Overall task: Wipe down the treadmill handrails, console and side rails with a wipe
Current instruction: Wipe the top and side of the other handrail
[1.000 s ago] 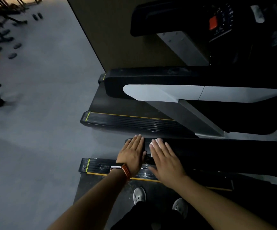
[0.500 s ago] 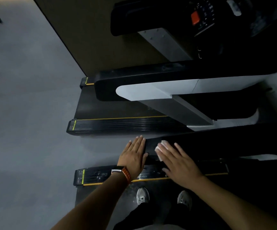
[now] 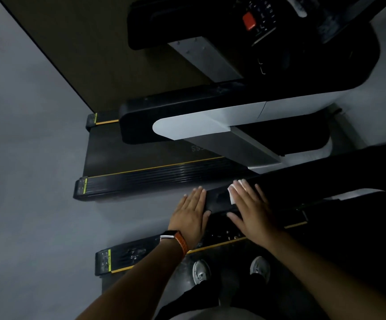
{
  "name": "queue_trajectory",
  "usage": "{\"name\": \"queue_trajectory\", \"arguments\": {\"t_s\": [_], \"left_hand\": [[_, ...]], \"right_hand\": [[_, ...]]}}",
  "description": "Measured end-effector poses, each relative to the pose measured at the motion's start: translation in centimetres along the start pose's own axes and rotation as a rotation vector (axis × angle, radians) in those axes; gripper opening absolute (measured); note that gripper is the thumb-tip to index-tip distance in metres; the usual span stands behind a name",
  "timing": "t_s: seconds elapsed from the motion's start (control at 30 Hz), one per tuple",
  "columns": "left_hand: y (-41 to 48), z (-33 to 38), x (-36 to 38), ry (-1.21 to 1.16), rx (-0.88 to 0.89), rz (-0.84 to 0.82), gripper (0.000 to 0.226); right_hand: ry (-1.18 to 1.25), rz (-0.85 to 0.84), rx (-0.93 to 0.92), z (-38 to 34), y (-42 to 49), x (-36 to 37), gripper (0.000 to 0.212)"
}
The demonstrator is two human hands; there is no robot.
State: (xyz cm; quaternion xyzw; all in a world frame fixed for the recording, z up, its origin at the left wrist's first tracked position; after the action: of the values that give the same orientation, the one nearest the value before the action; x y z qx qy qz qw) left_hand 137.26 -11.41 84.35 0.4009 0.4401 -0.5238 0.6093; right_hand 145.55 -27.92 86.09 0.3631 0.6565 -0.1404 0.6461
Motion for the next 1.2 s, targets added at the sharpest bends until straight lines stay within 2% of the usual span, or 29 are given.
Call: {"name": "queue_trajectory", "arguments": {"t_s": [0.07, 0.2, 0.3, 0.37, 0.47, 0.53, 0.63, 0.73, 0.87, 1.03, 1.13, 1.2], "left_hand": [[-0.1, -0.1, 0.1, -0.002, 0.014, 0.009, 0.069], [-0.2, -0.2, 0.0, -0.016, 0.015, 0.027, 0.069], [-0.6, -0.4, -0.2, -0.027, 0.004, 0.039, 0.069], [-0.7, -0.6, 0.1, -0.033, -0.007, 0.045, 0.068], [-1.0, -0.7, 0.6, -0.035, -0.019, 0.043, 0.067], [-1.1, -0.7, 0.3, -0.038, -0.031, 0.055, 0.066], [-1.2, -0.8, 0.1, -0.027, -0.030, 0.056, 0.065], [-1.3, -0.9, 0.4, -0.027, -0.038, 0.053, 0.065], [-1.5, -0.9, 0.6, -0.032, -0.044, 0.059, 0.065], [-1.4, -0.7, 0.2, -0.026, -0.043, 0.048, 0.068], [-1.5, -0.5, 0.3, -0.025, -0.047, 0.042, 0.069], [-1.5, -0.3, 0.3, -0.036, -0.049, 0.049, 0.068]], "right_hand": [[0.022, -0.023, 0.021, -2.1, 0.9, 0.9, 0.080], [0.003, -0.058, -0.131, -3.4, 1.8, 1.1, 0.076], [-0.017, -0.012, 0.028, -0.7, 1.8, 0.6, 0.073], [0.014, -0.014, 0.081, -2.3, 2.1, 1.0, 0.078], [0.005, -0.046, -0.101, -6.9, 1.7, 1.6, 0.081], [-0.031, -0.051, -0.184, -6.7, 0.4, 1.1, 0.081], [-0.089, -0.065, -0.149, -4.5, -2.2, 0.6, 0.086], [-0.096, -0.065, -0.088, -6.0, -2.8, 0.9, 0.091], [-0.137, -0.072, -0.235, -7.5, -2.3, 1.6, 0.087], [-0.125, -0.047, -0.099, -1.6, -3.3, 0.1, 0.091], [-0.057, -0.013, -0.060, -3.7, -0.9, 0.6, 0.082], [-0.034, -0.055, -0.089, -5.6, 1.3, 1.5, 0.078]]}}
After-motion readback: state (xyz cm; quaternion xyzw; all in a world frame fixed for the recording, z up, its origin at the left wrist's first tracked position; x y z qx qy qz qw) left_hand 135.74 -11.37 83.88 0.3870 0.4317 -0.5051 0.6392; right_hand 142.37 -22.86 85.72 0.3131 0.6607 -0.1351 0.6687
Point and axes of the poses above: each hand's wrist, its own y-axis towards the middle knuckle, its own x-axis out of the palm, z = x × y, the point moved 8 cm from there along y, towards the middle knuckle, and after that the axes turned 10 degrees about z, right-handed, at the moved point
